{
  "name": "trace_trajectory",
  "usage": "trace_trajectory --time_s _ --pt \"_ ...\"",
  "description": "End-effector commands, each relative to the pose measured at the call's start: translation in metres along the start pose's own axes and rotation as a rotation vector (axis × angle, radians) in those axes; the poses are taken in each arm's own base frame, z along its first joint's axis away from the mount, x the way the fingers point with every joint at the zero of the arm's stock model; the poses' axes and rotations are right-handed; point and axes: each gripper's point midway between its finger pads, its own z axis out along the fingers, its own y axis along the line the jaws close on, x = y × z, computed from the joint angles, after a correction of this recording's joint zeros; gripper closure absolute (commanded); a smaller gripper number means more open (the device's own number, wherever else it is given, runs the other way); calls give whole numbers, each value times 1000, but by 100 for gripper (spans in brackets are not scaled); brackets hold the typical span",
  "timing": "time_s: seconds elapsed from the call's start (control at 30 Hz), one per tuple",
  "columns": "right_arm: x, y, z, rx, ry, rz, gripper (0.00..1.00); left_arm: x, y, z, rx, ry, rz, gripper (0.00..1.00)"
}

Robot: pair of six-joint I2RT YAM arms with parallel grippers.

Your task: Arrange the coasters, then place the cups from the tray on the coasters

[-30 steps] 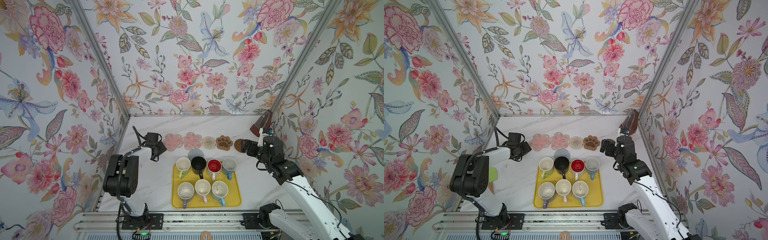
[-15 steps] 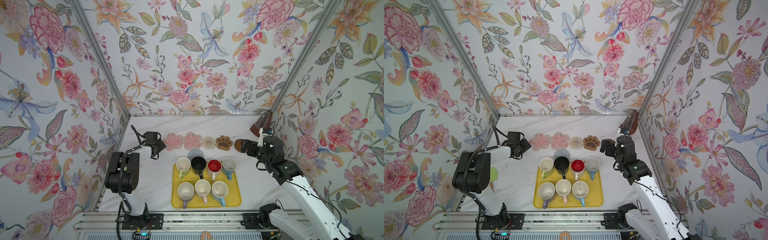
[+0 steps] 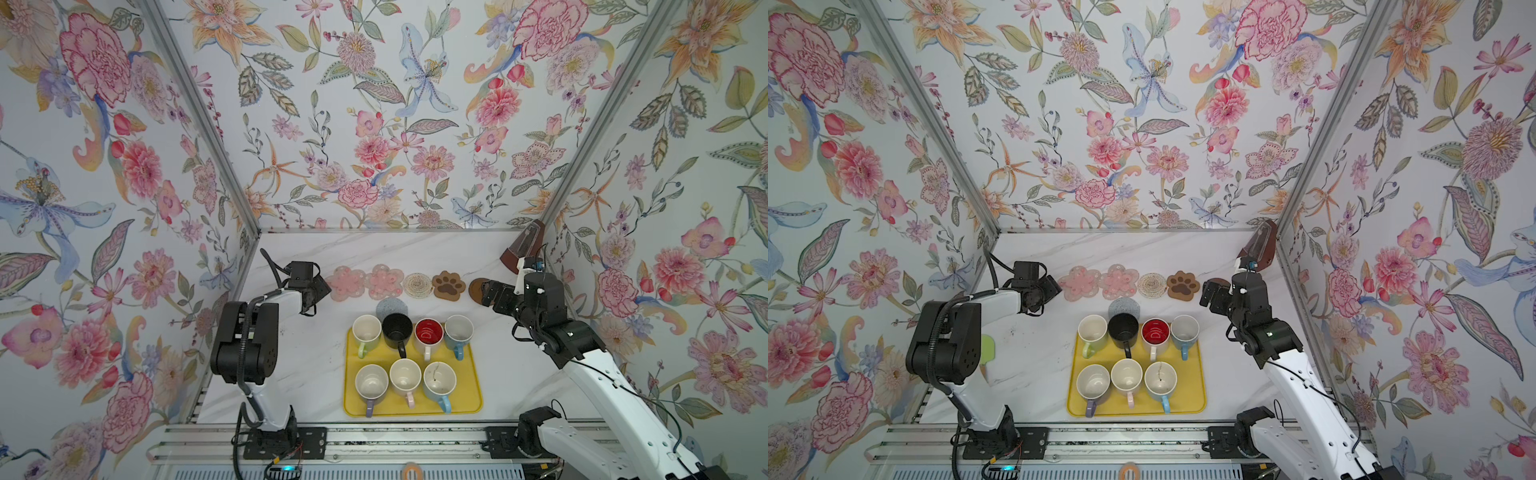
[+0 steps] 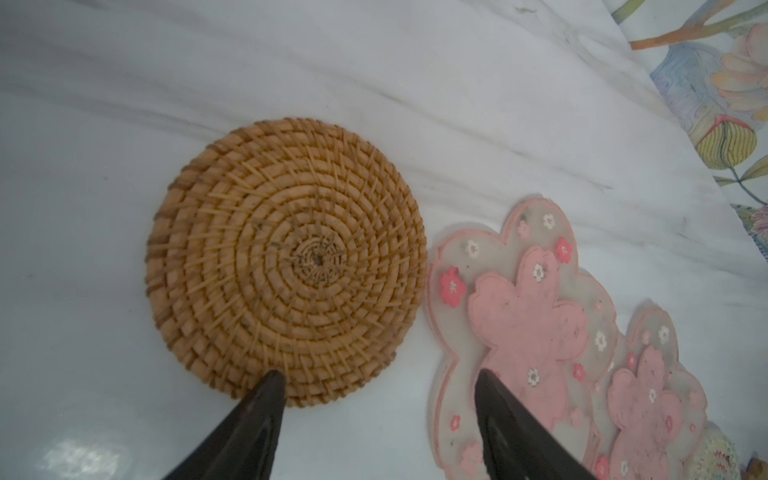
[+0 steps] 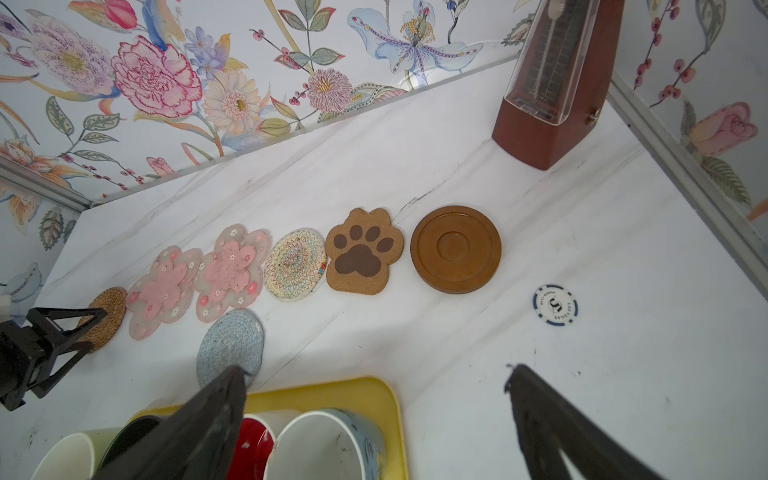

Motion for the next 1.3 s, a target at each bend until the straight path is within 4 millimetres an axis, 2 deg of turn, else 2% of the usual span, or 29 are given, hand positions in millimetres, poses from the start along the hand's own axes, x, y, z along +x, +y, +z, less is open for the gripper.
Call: trace_trajectory --time_s 0.0,0.07,0.17,0.27,0.33,0.57,0.7,0.83,0.97,1.13,1.27 --pt "4 3 -6 8 35 27 1 -19 -14 -43 51 -54 60 22" --pt "11 3 -7 17 54 33 1 -39 -28 -81 90 -139 107 18" --pt "25 1 -8 38 92 43 1 -57 -29 -124 78 -238 176 9" --pt "39 0 -10 57 130 39 1 -62 -23 -154 61 -301 229 1" --pt "49 1 -12 57 154 37 1 -60 -22 -166 73 -323 247 1" --pt "86 11 -19 51 236 41 1 -51 -33 -184 185 -314 223 1" --pt "102 18 -26 48 262 30 2 -60 -31 -205 243 -436 138 1" --pt "121 22 -28 40 298 26 4 -53 -35 -220 348 -512 166 1" --pt "142 22 -28 54 332 15 5 -52 -12 -220 229 -513 133 2" --pt "161 17 -25 77 358 -1 10 -46 -9 -223 241 -523 148 3" --pt "167 16 -20 88 364 -17 15 -45 -7 -222 241 -524 146 3"
